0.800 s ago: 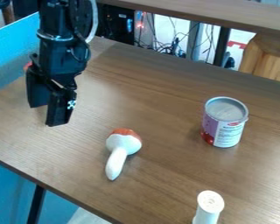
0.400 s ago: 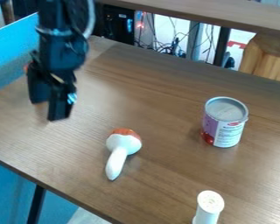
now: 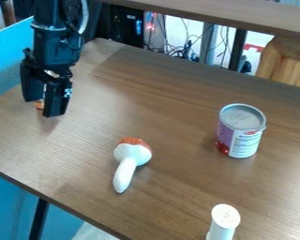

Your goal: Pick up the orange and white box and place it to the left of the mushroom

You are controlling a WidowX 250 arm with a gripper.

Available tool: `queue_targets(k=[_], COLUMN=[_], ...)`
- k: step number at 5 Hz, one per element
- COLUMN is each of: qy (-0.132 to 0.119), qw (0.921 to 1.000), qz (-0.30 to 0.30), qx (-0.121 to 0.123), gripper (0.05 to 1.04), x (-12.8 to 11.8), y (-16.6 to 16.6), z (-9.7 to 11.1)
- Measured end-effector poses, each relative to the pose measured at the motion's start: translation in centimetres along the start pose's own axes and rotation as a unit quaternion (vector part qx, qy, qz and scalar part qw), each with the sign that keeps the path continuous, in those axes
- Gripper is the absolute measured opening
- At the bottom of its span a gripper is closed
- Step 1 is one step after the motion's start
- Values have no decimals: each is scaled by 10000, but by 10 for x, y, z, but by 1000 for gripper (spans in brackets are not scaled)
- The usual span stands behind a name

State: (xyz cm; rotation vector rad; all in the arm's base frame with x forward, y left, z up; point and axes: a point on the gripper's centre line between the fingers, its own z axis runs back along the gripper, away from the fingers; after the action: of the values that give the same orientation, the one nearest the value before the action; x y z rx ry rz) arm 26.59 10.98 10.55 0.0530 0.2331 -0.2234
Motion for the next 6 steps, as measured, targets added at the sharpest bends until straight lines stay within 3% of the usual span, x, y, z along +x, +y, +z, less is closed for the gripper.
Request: queue_targets(k=[3,4,5,6], qy=[-998,-844,-825,-887], qw=[9924,9903,9879,9877], qz=[671,1076,1279,1278], qx=[275,241,283,141], gripper=[1001,1001,1001,1001], x=[0,10,22,30], y=[71,95,108,108], z=[46,36,34,30])
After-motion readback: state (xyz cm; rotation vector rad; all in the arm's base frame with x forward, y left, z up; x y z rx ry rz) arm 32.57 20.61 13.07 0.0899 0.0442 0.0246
